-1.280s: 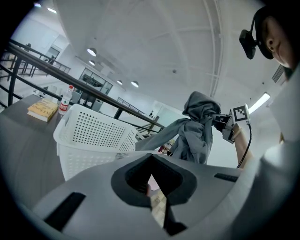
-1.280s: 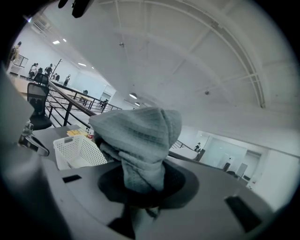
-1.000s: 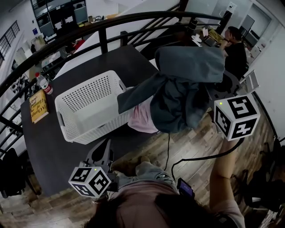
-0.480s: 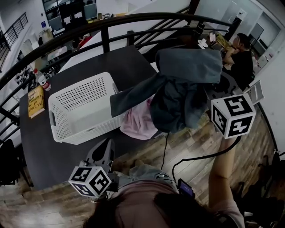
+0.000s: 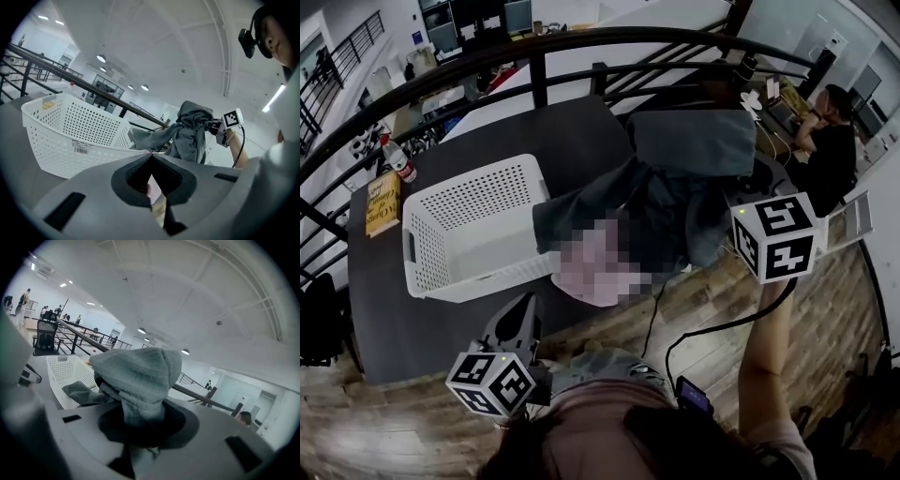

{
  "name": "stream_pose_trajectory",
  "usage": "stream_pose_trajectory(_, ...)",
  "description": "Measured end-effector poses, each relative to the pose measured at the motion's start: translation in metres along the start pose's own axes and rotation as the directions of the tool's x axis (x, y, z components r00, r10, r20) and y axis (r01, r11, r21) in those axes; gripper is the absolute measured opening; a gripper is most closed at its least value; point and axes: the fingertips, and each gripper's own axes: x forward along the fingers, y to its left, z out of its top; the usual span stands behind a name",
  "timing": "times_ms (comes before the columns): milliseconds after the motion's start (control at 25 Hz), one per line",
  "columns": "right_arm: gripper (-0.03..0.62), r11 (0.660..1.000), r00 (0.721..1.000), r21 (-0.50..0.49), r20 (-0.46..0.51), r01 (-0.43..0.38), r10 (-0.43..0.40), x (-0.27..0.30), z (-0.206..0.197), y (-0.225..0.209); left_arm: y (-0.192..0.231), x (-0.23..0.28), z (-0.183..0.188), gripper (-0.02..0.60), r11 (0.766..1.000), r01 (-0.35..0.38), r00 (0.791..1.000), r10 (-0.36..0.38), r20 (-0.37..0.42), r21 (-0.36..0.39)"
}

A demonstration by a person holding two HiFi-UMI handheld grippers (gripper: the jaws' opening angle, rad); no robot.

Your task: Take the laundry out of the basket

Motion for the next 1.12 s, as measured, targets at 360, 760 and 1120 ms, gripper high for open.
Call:
stream_pose_trajectory(360, 0.121, 0.992, 0.989, -0.01, -0.086, -0.123, 0.121, 0.066, -0.044, 0.03, 0.001, 0.013, -0.001, -0.002, 0.998, -0.064, 0.998, 0.064, 0.003, -0.015)
stream_pose_trajectory(760, 0.121, 0.971, 0.958, -0.009, -0.167, -0.239, 0.234, 0.127, -0.079, 0.067, 0.007, 0.01, -0.004, -0.002, 0.99, -0.136, 0.991, 0.137, 0.011, -0.037)
stream_pose_trajectory(1120, 0.129, 0.952, 0.93, -0.021, -0.22, -0.305, 0.293, 0.171, -0.104, 0.107, 0.014, 0.003, -0.004, -0.002, 0.982, -0.185, 0.982, 0.186, 0.018, -0.047)
